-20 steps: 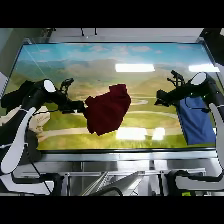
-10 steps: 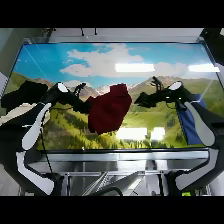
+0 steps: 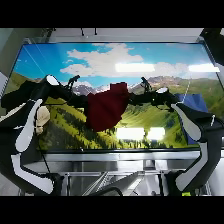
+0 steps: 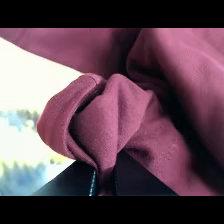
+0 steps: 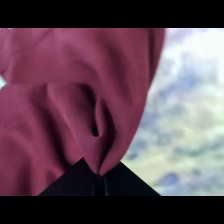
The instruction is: Fold the shirts.
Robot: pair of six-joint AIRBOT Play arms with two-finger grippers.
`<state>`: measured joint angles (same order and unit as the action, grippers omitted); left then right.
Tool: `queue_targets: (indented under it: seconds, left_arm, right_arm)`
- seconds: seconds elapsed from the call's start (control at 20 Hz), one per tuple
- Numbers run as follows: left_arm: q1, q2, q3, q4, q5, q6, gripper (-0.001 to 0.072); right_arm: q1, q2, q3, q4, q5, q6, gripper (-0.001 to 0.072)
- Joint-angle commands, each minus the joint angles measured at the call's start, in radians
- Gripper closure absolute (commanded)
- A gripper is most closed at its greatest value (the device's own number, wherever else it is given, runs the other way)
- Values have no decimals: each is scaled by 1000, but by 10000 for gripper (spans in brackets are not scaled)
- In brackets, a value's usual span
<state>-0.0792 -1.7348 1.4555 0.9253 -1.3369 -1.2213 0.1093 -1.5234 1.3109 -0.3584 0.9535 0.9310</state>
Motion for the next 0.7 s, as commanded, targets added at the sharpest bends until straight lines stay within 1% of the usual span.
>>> queue_targets:
  seconds: [0.0, 0.1, 0.3, 0.65]
  left_arm:
    - [61, 114, 3, -1, -18, 1, 692]
    - [104, 225, 3, -2, -18, 1, 692]
    - [159, 461, 3, -11, -26, -10, 691]
    - [100, 866, 3, -9, -3, -10, 689]
  right_arm:
    - [-31, 99, 52, 36, 85, -42, 694]
    - [-74, 211, 100, 10, 127, -42, 694]
    - [-160, 459, 143, 6, 190, -43, 694]
    - [-170, 850, 144, -6, 205, -98, 694]
